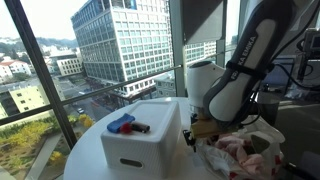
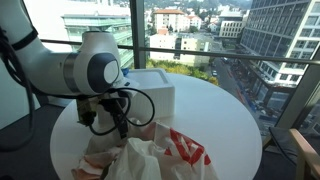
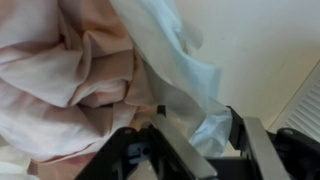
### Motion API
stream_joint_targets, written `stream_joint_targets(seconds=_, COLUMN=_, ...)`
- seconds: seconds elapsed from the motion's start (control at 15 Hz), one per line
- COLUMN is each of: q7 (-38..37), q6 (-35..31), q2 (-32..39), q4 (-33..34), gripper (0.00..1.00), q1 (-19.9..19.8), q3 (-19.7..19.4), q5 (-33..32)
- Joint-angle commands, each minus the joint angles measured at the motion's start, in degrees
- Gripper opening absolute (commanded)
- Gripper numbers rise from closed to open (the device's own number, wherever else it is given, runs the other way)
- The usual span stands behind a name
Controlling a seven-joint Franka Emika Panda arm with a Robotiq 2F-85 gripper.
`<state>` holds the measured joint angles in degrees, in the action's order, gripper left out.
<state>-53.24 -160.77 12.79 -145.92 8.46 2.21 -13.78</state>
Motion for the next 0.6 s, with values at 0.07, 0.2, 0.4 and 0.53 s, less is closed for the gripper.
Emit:
stream_joint_targets(seconds=0.07, q7=6.4, q6=-2.3, q2=-3.3, q4=-1.9, gripper=0.22, q1=-0.2, q3=0.3, q5=6.3)
stream_joint_targets(seconds=0.2, q7=10.8, q6=-2.0, q2=-3.6, q4=-2.0, gripper=0.07, q1=-1.6, q3=2.5, q5=13.9)
stream_joint_targets(seconds=0.4, q7=17.4, q6=-1.0, q2=-3.7, q4=-1.7, gripper=0.03, q1=-2.7, q3=4.7, q5=25.0)
stream_joint_targets(seconds=0.53, q7=23.7, q6=-2.1, q2=-4.1, q4=-1.5, gripper=0.08, q1=-5.3, q3=8.6, q5=35.5)
